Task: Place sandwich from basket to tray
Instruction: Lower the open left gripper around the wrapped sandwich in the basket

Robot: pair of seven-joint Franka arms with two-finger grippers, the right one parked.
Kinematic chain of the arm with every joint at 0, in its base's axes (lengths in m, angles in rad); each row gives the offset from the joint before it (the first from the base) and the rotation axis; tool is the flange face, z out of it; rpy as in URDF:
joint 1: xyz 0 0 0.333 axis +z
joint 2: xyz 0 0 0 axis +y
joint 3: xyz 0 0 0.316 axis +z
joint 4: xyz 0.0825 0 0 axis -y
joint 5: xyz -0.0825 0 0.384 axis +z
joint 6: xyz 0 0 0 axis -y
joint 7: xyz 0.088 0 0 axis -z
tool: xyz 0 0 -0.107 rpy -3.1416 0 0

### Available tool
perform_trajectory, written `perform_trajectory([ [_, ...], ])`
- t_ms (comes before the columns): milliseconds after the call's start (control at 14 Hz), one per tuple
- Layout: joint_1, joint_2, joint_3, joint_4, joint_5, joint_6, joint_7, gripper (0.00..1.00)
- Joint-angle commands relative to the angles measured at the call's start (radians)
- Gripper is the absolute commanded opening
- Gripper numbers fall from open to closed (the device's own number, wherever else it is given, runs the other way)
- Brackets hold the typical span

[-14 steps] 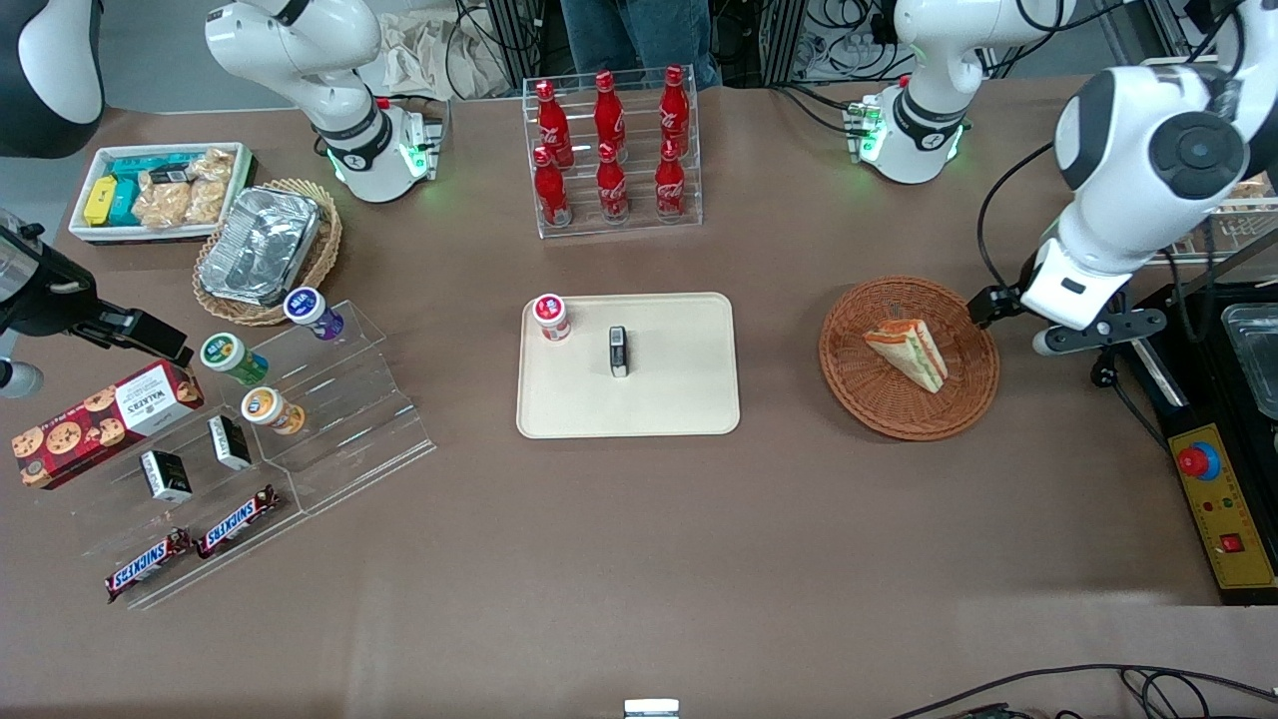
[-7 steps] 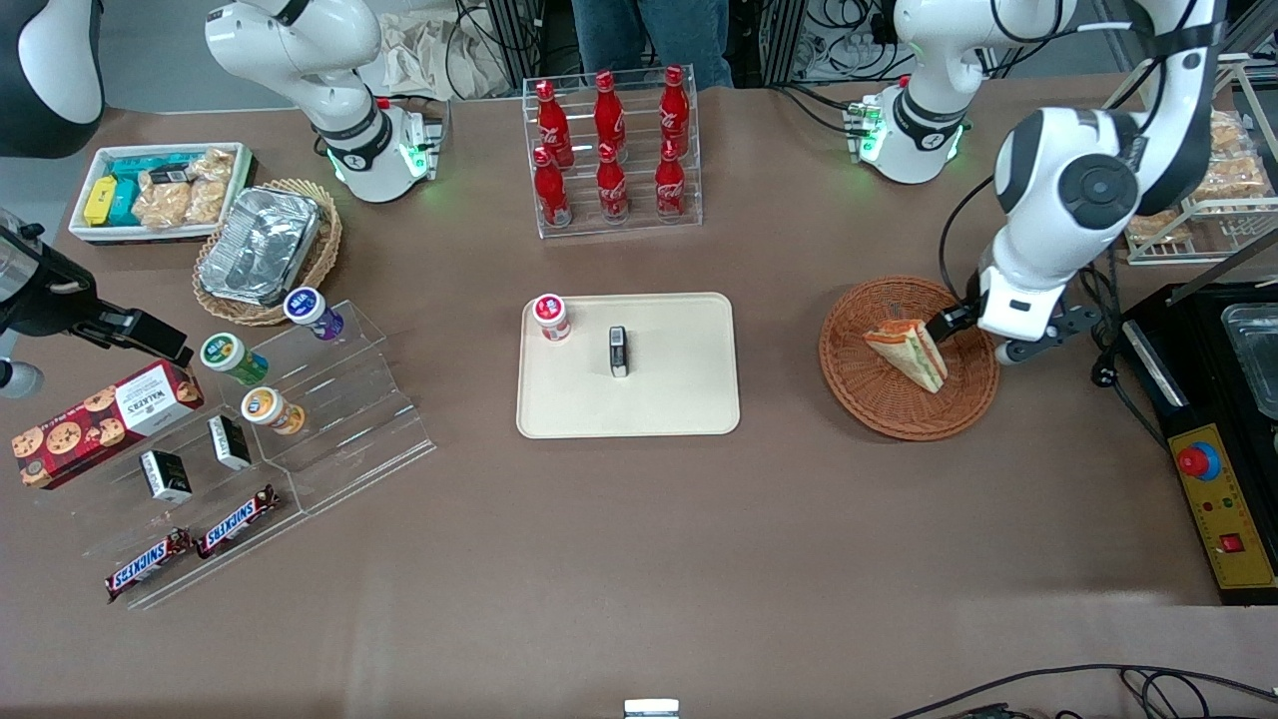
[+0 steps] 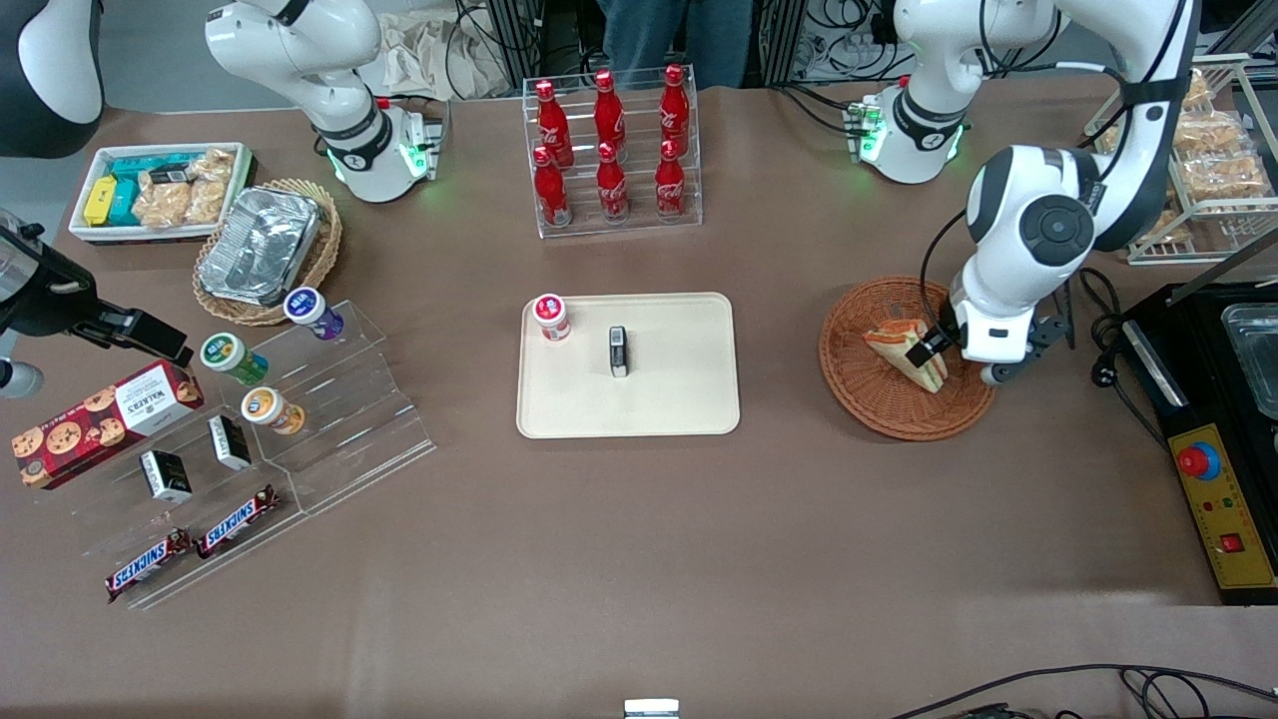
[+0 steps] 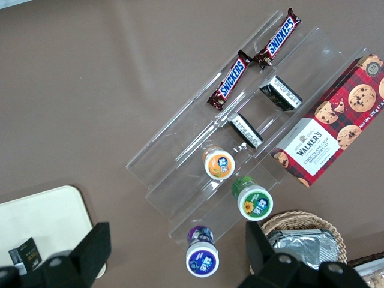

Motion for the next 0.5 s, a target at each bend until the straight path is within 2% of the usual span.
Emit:
perform_trajectory([
  [0,-0.007,0.004,0.002,-0.007,-0.011,0.014,-0.044,0.99],
  [214,-0.001,-0.014,0.002,-0.108,-0.057,0.152,-0.053,0.99],
  [429,-0.005,-0.006,0.003,-0.118,-0.057,0.167,-0.054,0.99],
])
